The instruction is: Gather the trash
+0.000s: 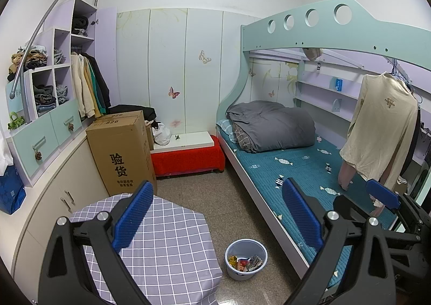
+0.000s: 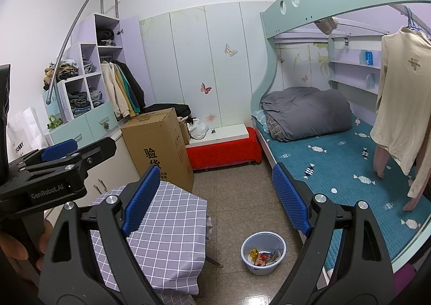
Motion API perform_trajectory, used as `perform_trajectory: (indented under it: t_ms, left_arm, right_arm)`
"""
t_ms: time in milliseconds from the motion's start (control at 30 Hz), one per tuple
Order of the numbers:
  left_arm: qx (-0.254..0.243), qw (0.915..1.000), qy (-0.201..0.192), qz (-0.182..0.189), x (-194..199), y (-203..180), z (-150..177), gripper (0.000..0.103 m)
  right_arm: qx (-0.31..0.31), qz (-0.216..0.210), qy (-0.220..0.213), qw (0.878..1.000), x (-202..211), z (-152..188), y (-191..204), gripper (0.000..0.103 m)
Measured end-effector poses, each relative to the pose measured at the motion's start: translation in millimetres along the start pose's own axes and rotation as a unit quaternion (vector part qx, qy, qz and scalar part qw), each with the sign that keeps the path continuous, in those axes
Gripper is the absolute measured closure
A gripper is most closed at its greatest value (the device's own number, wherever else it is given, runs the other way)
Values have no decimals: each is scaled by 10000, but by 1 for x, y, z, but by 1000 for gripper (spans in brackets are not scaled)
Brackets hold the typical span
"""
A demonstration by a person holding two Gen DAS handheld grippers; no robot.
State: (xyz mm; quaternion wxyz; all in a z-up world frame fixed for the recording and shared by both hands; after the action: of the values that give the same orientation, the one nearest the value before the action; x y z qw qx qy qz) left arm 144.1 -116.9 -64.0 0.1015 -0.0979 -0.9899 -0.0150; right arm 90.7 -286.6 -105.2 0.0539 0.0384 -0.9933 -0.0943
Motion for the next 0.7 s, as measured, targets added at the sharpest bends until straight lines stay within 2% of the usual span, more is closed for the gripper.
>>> perform_trajectory:
  t_ms: [700]
  left_arm:
    - [2,10000,2,-7,0,0,0,9]
  right_arm:
    - [2,-1,10,10000,0,3,1,18]
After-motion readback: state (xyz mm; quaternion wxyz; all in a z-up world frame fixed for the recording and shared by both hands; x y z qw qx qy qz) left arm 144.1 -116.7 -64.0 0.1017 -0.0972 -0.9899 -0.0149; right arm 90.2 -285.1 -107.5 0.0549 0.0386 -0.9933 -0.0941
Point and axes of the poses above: each gripper's, at about its wrist camera, not at the fingertips, and x roughly against the way its jaws point, y to its left, z to its underside, the point moved 8 cm from there along -x, roughly the way its jaws point, and after that the axes turned 13 degrees about -y, right-handed, at the moved point
